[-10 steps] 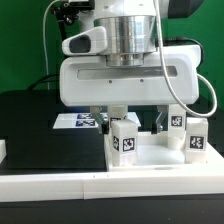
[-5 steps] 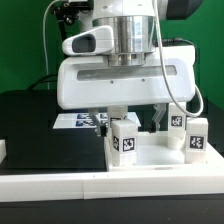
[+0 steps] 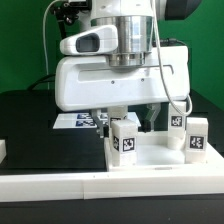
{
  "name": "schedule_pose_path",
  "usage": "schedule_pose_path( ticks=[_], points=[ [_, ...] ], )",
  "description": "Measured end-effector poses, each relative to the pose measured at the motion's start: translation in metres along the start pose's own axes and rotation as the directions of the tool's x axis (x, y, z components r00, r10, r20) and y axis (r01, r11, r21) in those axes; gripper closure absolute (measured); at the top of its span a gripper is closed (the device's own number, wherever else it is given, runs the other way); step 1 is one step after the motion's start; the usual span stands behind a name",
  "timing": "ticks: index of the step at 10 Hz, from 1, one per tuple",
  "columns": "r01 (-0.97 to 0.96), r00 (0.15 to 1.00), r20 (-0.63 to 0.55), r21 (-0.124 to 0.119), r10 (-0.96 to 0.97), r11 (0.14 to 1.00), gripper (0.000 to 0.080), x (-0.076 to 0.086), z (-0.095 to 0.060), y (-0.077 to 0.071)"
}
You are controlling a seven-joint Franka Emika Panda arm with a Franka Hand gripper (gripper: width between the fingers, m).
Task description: Assemble square table
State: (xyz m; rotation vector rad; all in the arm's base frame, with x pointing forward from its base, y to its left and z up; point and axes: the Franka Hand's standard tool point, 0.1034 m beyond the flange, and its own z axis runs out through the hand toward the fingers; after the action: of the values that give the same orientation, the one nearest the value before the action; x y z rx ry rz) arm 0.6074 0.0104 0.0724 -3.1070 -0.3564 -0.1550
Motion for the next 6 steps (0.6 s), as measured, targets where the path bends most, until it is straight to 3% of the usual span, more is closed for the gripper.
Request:
schedule_pose_path(
  ticks=[1,2,3,6],
  points=[
    [0.000,1.000,0.000,0.000,0.000,1.000,0.0382,0.0000,0.0000,0.0000],
    [0.000,1.000,0.000,0.000,0.000,1.000,0.0382,0.0000,0.0000,0.0001],
    [-0.001,1.000,0.000,-0.001,0.001,1.000,0.0509,-0.0001,-0.0001,0.0010],
    [-0.029,1.000,-0.001,0.000,0.029,1.000,0.0509,-0.0002,0.0000,0.0009]
  ],
)
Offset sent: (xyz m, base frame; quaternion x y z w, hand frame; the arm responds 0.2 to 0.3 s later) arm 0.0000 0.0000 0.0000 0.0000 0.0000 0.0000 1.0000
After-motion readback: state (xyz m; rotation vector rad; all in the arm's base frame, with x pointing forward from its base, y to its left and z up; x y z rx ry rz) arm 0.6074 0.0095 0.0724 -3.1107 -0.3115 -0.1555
